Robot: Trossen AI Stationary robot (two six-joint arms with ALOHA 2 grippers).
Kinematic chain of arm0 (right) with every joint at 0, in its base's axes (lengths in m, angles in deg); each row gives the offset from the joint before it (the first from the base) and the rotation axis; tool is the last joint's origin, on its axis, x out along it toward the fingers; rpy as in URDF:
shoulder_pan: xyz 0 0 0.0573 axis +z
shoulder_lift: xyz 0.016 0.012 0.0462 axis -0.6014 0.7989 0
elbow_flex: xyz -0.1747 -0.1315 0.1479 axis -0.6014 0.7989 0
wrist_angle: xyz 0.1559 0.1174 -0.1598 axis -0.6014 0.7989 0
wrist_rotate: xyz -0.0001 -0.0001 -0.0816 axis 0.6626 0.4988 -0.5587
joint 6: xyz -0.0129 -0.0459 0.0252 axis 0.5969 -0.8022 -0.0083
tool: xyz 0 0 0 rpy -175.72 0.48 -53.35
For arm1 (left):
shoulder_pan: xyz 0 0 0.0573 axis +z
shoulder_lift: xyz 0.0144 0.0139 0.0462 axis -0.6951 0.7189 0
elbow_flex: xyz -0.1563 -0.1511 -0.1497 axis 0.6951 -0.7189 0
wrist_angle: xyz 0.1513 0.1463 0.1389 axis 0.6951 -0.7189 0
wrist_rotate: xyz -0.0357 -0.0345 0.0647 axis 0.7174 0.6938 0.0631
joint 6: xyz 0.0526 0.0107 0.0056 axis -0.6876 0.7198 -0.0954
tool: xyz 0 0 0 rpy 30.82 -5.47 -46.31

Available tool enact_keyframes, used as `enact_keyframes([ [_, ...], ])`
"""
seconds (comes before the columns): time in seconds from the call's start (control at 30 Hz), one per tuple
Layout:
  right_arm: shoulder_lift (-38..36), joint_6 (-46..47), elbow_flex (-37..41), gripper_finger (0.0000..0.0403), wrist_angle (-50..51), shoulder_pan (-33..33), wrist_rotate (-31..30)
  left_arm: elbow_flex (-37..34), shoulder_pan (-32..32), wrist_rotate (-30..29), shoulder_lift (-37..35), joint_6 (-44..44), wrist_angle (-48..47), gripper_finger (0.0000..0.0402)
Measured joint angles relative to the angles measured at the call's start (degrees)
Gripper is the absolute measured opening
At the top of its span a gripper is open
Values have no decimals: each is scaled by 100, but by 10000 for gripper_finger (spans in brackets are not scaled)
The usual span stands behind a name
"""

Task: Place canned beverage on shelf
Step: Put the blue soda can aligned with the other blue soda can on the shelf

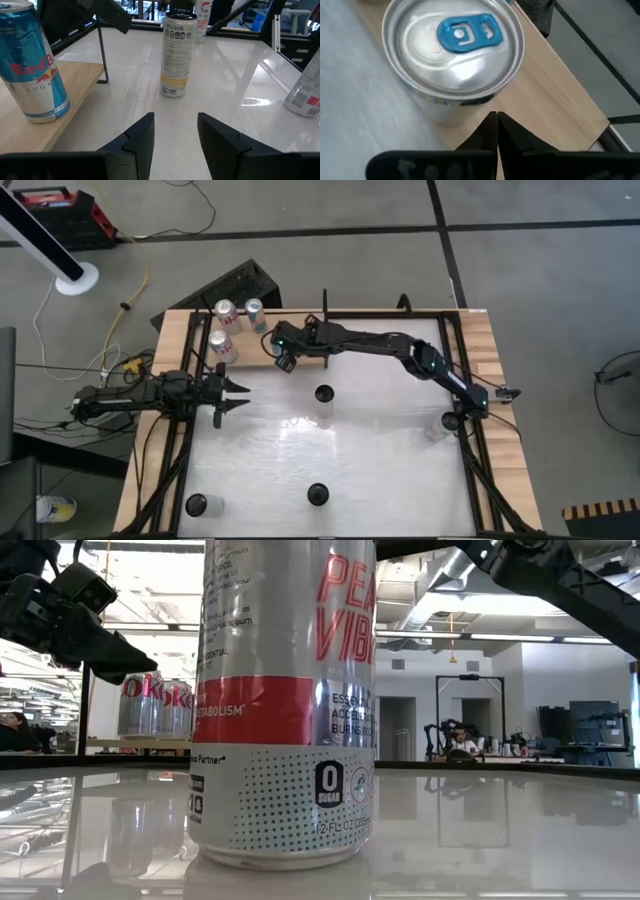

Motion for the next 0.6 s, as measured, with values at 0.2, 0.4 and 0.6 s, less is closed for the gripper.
enact_keyframes([
  [0.2,-2,14,-2,16,-261,-2,2,0,0,0,0,0,0,135],
  [0.4,-2,19,-4,26,-500,-13,136,1,0,0,0,0,0,135],
  [0.6,-2,47,-4,18,-183,12,182,0,0,-1,0,0,0,135],
])
